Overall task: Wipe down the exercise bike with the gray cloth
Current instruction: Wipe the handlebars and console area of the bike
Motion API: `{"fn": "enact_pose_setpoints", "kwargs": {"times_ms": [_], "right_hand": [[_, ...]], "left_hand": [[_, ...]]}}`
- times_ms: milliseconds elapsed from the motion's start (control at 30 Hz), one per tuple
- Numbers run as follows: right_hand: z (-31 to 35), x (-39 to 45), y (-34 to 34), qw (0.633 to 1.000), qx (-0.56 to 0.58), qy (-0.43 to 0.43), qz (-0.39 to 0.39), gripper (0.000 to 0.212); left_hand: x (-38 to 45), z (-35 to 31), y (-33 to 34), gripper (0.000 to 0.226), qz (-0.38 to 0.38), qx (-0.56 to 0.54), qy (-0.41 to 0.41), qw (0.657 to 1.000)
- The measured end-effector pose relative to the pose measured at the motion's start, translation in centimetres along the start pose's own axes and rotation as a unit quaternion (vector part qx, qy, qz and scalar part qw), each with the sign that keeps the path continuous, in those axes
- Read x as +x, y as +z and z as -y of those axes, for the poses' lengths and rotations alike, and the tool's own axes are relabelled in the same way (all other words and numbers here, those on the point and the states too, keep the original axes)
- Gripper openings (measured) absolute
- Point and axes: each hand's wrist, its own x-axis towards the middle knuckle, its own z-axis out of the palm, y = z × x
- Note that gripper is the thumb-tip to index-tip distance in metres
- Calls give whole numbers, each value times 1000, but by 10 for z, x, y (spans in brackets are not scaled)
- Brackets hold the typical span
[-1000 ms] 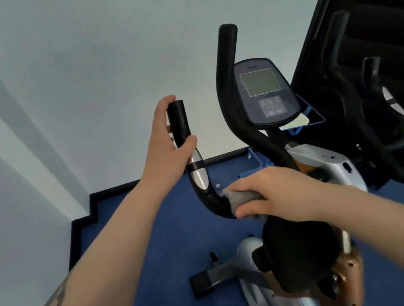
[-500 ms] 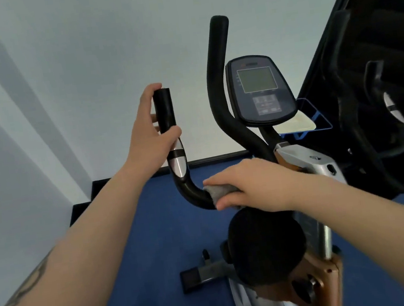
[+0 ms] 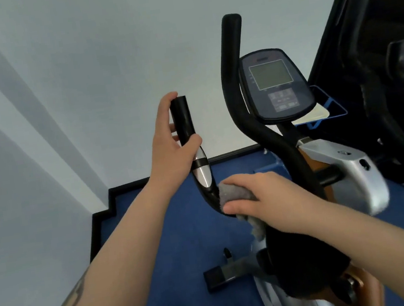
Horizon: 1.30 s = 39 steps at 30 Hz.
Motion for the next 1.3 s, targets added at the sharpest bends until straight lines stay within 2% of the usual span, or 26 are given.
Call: {"fn": "enact_pose_setpoints", "kwargs": {"times_ms": [133,233,367,533,667,733,833,967,1067,1200,1300], "right_hand": [[19,10,9,999,-21,35,-30,19],[28,13,14,994,18,84,-61,23],[40,7,24,987,10,130,-97,22],[56,28,22,961,134,186,-155,26],[69,22,34,958,56,214,-181,33],[76,35,32,952,39,221,-211,34],[82,62,25,939,82,211,-259,38],[92,53,42,927,113,192,-303,44],[92,65,35,915,188,186,-305,31],[98,103,8,909,230,141,-317,31],[93,95,23,914,193,143,-326,31]], "left_hand": [[4,10,-11,75,37,20,34,999],[9,16,-18,72,58,29,60,996],[16,27,-23,57,74,15,78,994],[26,34,-27,48,73,16,116,990],[31,36,-35,49,90,19,138,986],[34,37,-39,48,109,17,145,983],[42,37,-46,44,130,16,147,980],[45,36,-53,44,157,12,146,977],[49,35,-54,50,163,8,151,975],[51,31,-55,55,161,-8,154,975],[51,33,-60,55,185,-6,157,970]]}}
